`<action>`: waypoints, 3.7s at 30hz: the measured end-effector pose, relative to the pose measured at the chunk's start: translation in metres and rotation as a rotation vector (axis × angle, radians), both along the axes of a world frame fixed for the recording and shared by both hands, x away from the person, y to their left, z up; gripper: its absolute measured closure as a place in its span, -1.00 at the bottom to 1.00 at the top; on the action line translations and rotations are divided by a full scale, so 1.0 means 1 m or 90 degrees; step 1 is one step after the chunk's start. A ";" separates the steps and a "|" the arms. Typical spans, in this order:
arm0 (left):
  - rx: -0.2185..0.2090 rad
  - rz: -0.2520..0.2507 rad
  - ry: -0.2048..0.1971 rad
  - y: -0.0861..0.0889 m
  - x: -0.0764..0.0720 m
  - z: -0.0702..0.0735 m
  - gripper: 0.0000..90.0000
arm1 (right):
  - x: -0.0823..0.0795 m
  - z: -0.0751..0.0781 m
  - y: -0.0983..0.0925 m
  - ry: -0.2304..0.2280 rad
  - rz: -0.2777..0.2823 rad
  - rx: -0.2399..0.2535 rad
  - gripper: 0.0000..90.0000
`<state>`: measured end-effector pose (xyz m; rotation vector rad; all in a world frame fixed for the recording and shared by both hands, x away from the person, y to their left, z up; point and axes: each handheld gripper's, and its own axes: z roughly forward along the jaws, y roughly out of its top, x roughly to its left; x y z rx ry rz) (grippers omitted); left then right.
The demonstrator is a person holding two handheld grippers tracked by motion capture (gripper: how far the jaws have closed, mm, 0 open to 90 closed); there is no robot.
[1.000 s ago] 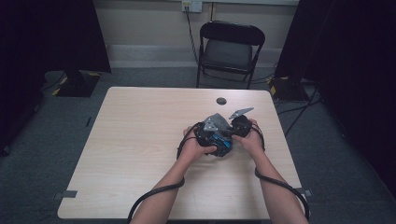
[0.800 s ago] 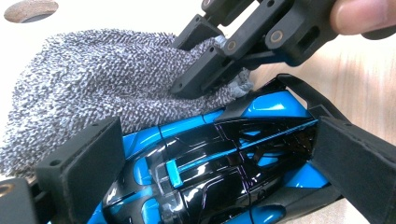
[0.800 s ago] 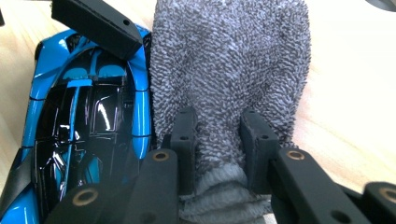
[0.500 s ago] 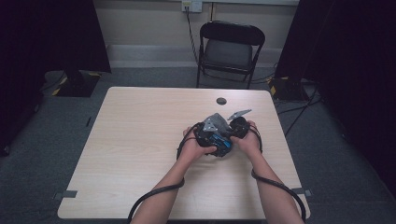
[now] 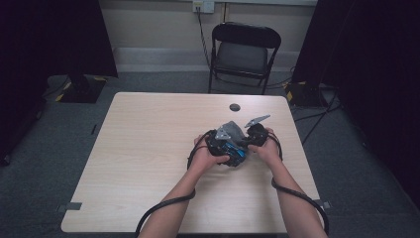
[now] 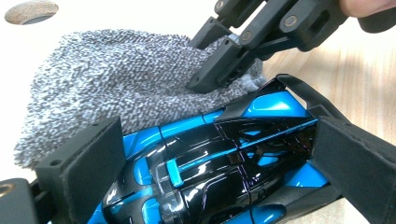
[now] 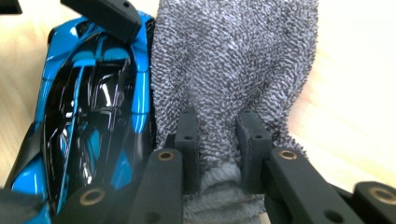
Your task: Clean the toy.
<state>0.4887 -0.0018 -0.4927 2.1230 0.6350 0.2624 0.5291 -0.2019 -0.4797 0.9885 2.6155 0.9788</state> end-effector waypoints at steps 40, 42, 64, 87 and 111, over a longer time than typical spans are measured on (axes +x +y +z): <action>0.006 -0.001 0.003 -0.001 0.001 0.001 -0.94 | -0.036 0.001 -0.038 -0.019 0.016 -0.012 0.63; 0.006 -0.001 0.002 -0.001 0.001 0.001 -0.94 | -0.039 0.001 -0.040 -0.021 0.015 -0.010 0.63; 0.013 0.001 0.007 -0.002 0.001 0.002 -0.94 | -0.069 0.001 -0.062 -0.024 0.015 0.004 0.63; 0.024 0.000 0.012 -0.004 0.001 0.004 -0.94 | -0.113 0.000 -0.091 -0.023 0.029 0.017 0.63; 0.021 0.000 0.024 -0.008 0.001 0.018 -0.64 | -0.135 0.013 -0.107 -0.025 0.029 0.030 0.62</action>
